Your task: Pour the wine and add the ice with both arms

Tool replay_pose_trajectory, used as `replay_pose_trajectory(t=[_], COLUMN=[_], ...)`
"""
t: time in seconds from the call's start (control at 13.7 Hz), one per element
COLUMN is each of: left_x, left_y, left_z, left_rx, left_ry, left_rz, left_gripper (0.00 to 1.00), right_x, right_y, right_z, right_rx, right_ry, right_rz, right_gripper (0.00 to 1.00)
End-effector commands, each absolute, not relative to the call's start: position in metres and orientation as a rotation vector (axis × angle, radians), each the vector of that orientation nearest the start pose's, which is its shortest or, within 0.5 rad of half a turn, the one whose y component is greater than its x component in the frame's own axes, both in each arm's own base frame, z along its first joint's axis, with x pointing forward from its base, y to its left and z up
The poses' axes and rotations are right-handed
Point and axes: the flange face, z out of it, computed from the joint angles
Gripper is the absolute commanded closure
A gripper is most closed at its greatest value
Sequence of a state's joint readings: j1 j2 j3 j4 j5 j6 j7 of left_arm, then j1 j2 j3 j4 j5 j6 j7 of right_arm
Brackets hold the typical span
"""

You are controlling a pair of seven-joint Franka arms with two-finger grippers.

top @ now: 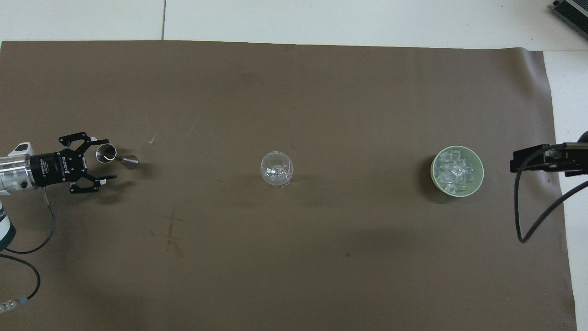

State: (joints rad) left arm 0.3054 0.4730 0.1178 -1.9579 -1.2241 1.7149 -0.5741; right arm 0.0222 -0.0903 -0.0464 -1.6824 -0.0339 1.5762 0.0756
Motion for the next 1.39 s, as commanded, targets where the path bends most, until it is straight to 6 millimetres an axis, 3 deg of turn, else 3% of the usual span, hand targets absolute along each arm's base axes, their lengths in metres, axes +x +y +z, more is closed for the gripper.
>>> replay_pose_trajectory(t=[0.0, 0.37, 1.32], left_x=[0.546, 0.534, 0.527], left_y=[0.148, 0.142, 0.146], left_z=[0.231, 0.219, 0.217], left_rx=[1.26, 1.195, 1.078], left_ry=[1.542, 1.544, 1.486], left_rz=[-0.779, -0.819, -0.862], left_gripper=[0.0, 0.0, 0.0], right_x=[0.518, 0.518, 0.518], right_y=[-0.019, -0.019, -0.018], right_z=[0.622, 0.622, 0.622], right_rx=[-3.168, -3.168, -3.168], right_ry=[0.118, 0.118, 0.116], right_rz=[0.029, 0.029, 0.029], right_gripper=[0.0, 0.0, 0.0])
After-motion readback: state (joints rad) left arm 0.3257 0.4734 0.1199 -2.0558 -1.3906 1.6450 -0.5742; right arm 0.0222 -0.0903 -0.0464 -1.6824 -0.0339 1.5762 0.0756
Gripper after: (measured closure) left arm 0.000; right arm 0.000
